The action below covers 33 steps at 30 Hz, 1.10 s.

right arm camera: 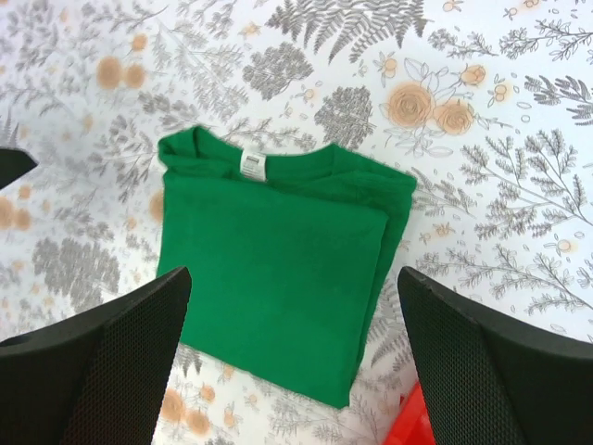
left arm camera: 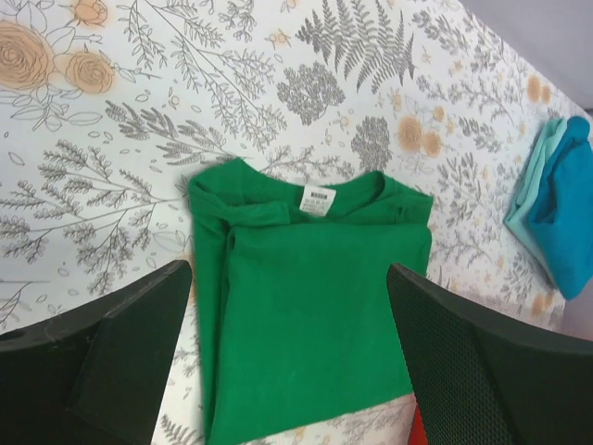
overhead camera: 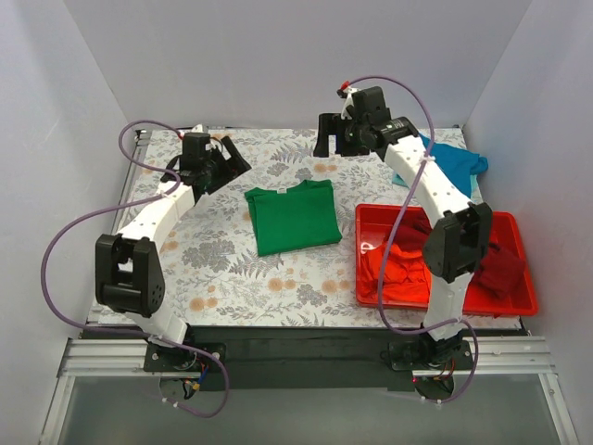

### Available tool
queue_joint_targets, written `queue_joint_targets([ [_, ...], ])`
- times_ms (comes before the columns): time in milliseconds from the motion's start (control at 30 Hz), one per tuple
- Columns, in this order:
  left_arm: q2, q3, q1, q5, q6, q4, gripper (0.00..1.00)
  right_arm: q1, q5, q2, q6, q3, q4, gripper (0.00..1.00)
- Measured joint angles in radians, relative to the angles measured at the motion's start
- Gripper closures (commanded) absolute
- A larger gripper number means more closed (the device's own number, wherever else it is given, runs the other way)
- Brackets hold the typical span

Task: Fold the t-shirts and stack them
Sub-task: Fold the tshirt, then neatly place the folded tshirt to the corner

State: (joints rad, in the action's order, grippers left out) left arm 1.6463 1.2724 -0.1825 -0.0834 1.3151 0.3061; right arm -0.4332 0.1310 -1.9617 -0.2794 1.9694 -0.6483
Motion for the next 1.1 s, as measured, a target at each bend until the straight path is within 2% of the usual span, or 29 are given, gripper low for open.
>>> queue_joint_targets([
  [233,-0.085,-0.148,-0.003,-0.06,-0.083,0.008,0.17,-0.001,0.08,0.197,0.044,-0.221,0.046,0.02],
  [500,-0.051,-0.261,-0.021,-0.112,-0.138,0.014,0.21,-0.001,0.137,0.185,0.048,-0.451,0.075,0.04],
  [633,0.0,-0.264,-0.026,-0.137,-0.147,-0.003,0.24,-0.001,0.151,0.16,0.044,-0.497,0.086,0.04],
  [1100,0.148,-0.208,-0.052,-0.156,-0.166,-0.025,0.34,-0.01,0.17,0.012,0.003,-0.492,0.154,0.04],
])
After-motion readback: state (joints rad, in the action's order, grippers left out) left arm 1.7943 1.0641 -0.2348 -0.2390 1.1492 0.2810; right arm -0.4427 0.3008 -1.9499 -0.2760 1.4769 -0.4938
